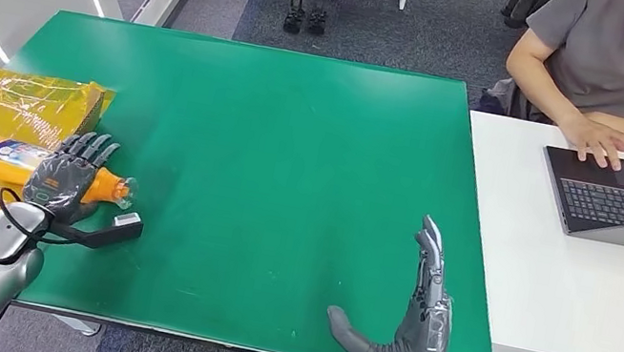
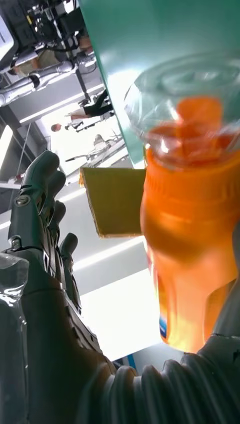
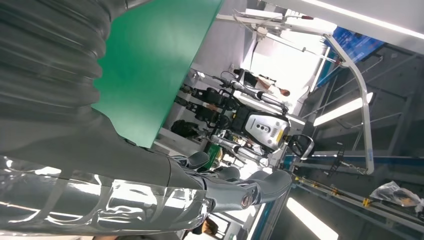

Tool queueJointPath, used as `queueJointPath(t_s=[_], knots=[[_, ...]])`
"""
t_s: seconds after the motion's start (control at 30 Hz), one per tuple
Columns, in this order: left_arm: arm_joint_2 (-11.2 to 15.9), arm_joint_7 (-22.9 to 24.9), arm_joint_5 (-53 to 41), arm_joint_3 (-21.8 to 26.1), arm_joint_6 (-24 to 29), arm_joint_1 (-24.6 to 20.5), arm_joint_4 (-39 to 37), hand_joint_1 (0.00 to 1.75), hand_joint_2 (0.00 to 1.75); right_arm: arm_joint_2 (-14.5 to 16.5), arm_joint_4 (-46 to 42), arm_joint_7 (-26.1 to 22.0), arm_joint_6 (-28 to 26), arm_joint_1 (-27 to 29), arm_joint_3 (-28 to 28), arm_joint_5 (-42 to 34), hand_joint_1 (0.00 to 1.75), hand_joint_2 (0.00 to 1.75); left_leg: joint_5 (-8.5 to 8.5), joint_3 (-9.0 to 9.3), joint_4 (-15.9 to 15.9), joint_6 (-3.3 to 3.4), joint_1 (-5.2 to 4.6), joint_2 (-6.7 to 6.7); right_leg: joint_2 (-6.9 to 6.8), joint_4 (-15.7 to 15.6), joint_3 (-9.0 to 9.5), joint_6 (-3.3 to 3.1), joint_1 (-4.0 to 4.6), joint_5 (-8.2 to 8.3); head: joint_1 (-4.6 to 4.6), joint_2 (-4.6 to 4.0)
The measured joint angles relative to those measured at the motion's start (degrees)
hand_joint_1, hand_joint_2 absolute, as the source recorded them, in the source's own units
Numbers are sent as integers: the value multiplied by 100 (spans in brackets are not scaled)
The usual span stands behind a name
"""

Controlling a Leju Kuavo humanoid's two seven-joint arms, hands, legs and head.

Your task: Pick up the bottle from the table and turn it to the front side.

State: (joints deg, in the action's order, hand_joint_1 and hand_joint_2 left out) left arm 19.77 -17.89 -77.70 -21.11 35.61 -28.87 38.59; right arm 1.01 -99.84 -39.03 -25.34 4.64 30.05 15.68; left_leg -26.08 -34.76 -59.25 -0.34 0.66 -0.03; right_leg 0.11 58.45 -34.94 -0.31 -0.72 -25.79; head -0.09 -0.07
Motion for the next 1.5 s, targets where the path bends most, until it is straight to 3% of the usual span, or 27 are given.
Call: queueJointPath(t_s=[0.13,0.23,0.43,0.53,0.7,0.87,1.03,1.1,1.17,1.23,1.33,1.5], knots=[[77,-151,306,295,133,233,489,0,175,15,-23,-15,73,60,-36,24,0,175,0,0,0,0,-1,0,0,-1,-1,0,0,0,-1,0],[-22,-654,1091,629,347,473,1051,0,175,33,-32,-13,102,78,-45,4,0,175,-1,0,0,0,-2,0,-1,-2,0,0,-1,0,-1,0],[-654,-1898,1765,1439,434,1019,2096,0,175,76,-40,9,179,80,-50,-28,0,175,-4,0,-1,-2,-5,1,0,-6,1,1,-4,0,0,0],[-988,-2163,1981,1645,434,1309,2625,0,175,80,-32,12,180,77,-50,-51,0,175,-5,-1,-1,-2,-4,1,-1,-7,0,1,-4,0,0,0],[-1307,-2187,2516,1614,434,1589,3394,0,175,80,3,13,171,69,-50,-94,0,175,-6,-1,-1,-3,-2,-2,-3,-6,-1,1,-3,-1,-1,0],[-1602,-2189,4628,1116,436,1640,4157,0,175,80,52,10,10,72,-33,-148,0,175,-5,-3,-2,-3,-2,-8,-10,-6,-1,1,-2,0,-1,0],[-2010,-2225,5794,707,440,1720,5049,0,175,80,81,3,-93,89,12,-178,0,175,-8,-2,-2,0,-5,-1,-2,-7,1,2,-4,0,-1,0],[-2224,-2226,6831,592,376,1859,5433,0,175,80,81,6,-154,114,31,-166,0,175,-12,-2,-2,5,-5,1,-1,-10,1,4,-4,-1,-1,0],[-2469,-2227,7753,483,-30,2068,5714,0,175,80,80,24,-179,133,48,-133,0,175,-14,-4,-2,9,-5,-2,-5,-11,2,7,-4,-4,-1,0],[-2744,-2228,8391,441,-874,2300,5837,0,175,82,80,54,-167,136,65,-90,0,175,-16,-6,-2,10,-5,-2,-5,-12,1,7,-4,-5,-1,0],[-3068,-2228,8637,442,-1913,2530,5852,0,175,92,80,91,-127,135,72,-42,0,175,-21,-7,-2,8,-5,-1,-3,-12,1,7,-4,-5,-1,0],[-3332,-2228,8298,451,-2358,2731,5861,0,175,108,80,91,-89,139,72,2,0,175,-22,-5,-2,7,-4,-1,-4,-11,1,7,-3,-5,-1,0]])
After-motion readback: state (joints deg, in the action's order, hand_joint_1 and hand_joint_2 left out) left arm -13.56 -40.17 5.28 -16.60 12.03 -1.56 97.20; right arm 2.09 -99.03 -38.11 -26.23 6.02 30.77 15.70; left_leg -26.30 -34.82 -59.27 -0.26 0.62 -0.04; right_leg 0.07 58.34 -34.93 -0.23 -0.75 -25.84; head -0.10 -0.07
